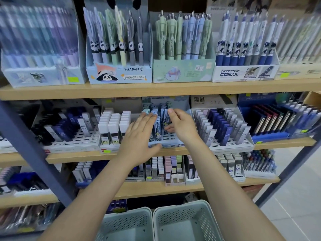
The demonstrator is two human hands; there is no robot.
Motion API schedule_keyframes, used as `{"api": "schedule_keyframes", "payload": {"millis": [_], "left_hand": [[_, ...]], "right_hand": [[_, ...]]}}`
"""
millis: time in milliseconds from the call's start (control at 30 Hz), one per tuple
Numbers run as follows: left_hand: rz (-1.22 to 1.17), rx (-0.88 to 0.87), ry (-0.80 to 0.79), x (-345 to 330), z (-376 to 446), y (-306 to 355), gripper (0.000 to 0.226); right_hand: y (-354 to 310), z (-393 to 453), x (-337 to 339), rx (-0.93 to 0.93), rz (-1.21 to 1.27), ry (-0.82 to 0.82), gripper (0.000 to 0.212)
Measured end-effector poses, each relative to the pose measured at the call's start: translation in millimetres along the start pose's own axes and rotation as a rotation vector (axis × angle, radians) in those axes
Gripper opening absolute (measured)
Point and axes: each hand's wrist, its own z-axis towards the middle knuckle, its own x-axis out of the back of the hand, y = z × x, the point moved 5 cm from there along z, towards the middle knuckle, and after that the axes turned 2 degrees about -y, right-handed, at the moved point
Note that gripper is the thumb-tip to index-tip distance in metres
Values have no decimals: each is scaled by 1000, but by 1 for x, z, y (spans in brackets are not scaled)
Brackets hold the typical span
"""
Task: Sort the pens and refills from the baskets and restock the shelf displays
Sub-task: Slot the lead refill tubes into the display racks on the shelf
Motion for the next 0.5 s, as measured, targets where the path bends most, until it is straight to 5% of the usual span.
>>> {"api": "schedule_keyframes", "payload": {"millis": [367,500], "left_hand": [[-15,8,3,1,0,2,87],[-20,13,6,1,1,2,87]], "right_hand": [[9,3,5,22,-4,-83,12],[16,7,6,8,-131,-110,27]]}}
